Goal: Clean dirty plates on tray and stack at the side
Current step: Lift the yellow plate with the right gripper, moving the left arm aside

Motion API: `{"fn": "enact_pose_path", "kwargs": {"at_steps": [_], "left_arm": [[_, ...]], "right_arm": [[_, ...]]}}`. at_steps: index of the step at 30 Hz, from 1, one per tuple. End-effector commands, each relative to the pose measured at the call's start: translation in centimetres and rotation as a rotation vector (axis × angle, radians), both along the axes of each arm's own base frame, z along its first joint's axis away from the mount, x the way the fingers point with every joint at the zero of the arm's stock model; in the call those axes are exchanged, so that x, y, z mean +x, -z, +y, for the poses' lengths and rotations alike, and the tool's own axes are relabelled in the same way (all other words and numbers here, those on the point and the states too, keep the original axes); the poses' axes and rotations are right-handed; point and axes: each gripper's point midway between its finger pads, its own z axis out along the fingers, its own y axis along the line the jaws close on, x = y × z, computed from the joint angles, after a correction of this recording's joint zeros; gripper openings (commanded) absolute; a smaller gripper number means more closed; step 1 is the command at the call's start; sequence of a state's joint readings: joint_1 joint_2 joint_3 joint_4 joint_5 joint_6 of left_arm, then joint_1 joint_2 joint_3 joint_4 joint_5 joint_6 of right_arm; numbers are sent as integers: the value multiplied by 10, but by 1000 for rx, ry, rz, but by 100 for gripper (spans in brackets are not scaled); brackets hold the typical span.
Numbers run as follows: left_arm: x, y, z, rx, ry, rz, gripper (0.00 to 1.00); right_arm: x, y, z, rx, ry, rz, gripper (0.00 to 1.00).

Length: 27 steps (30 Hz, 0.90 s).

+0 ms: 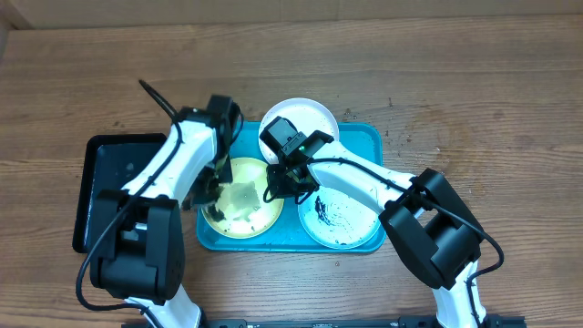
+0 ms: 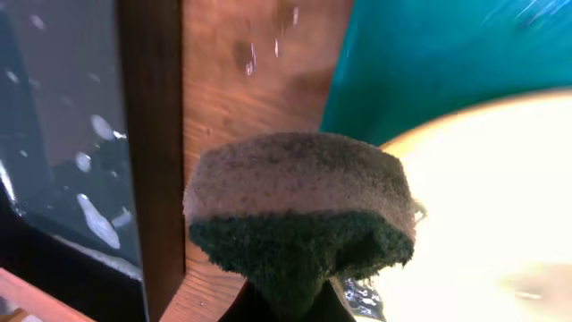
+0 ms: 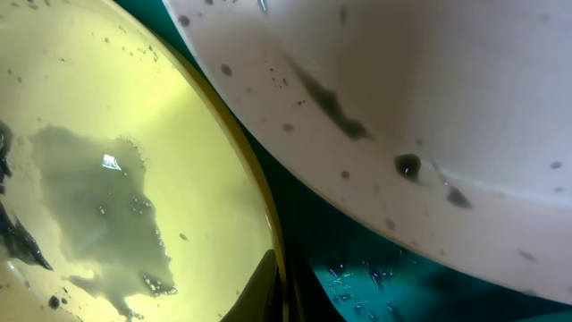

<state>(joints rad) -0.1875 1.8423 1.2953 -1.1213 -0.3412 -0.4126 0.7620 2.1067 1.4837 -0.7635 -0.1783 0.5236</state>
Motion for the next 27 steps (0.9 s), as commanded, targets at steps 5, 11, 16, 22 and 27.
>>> {"fn": "enact_pose_path", "kwargs": {"at_steps": [5,11,16,22,27], "left_arm": [[42,-49,-25,-241,-74,-118,4],[59,-102,16,-356,-223,-243,4],[49,-115,81,-338,-394,-286,4],[28,-112,135,-317,-503,-283,4],[22,-112,154,-309,-553,-299,4]], "right_arm": [[16,-49,15,70,-59,-123,4],[34,-102,12,84,-91,-297,4],[51,-142,-2,18,-162,-485,4],[80,-168,-27,-300,-319,-763,4],[87,-195,-24,-536,-455,-954,4]]}}
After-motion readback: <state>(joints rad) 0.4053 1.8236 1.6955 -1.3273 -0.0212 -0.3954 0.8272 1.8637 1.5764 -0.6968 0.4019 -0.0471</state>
